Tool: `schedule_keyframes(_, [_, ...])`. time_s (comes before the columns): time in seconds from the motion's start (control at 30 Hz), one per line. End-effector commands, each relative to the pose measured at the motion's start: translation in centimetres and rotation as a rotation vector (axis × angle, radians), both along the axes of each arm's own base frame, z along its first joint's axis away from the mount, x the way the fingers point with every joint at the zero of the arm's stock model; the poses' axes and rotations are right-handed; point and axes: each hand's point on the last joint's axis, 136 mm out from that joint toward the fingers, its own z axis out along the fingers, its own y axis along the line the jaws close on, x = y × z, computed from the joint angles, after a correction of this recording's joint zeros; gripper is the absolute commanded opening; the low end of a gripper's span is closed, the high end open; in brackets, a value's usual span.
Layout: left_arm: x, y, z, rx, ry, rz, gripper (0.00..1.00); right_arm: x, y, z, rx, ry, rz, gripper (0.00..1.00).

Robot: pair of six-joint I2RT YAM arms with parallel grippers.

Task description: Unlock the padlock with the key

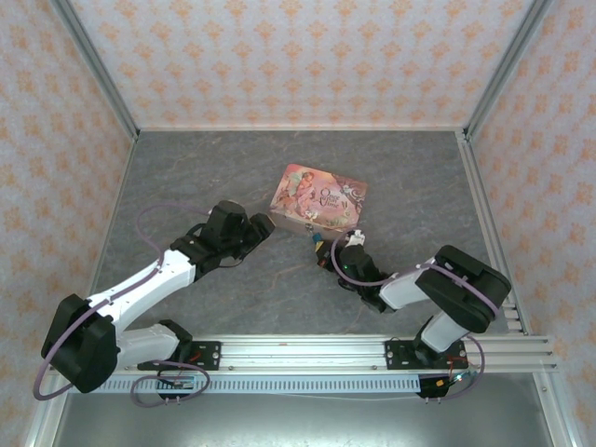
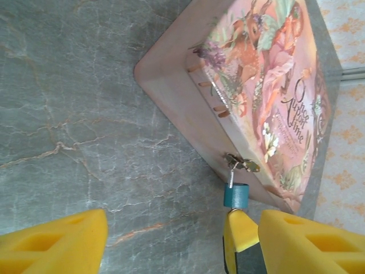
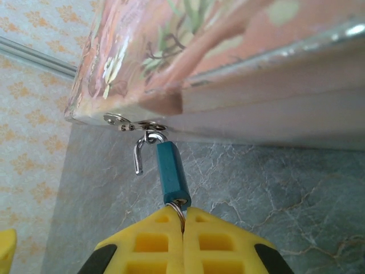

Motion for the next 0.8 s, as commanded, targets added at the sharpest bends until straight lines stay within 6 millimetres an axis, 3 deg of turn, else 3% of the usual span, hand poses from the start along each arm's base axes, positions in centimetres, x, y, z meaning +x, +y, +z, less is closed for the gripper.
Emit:
schedule_keyframes(0.0, [-0.3,1.2,-0.5,0.052,0.005,0.014,0.71,-1.2,0.2,-2.5,0.016,0.136,0.023,0.0])
schedule_keyframes(0.27, [0.1,1.4,-0.3,0.065,0.0,0.005,0.73,-1.1,-0.1,-3.5,0.019,0.165,0.023,0.0])
schedule_keyframes(0.33, [0.3,1.5,-0.1,0.069,-0.007,-0.001,0.74,-1.2,-0.1,-3.3,0.013,0.156,0.034,0.17])
schedule_keyframes(0.37, [0.4,1.5,0.1,0.066,-0.012,-0.005,0.74,-1.2,-0.2,-3.3,0.008,0.154,0.036,0.21])
schedule_keyframes(0.6, [1.9,1.7,1.5,0.081,-0.057,-0.025,0.8,-1.4,-1.9,-2.6,-0.081,0.124,0.022,0.43])
schedule_keyframes(0.77, [3.7,1.4,2.5,0.081,-0.098,-0.07,0.84,-1.8,-2.6,-0.3,-0.157,0.048,0.061,0.6])
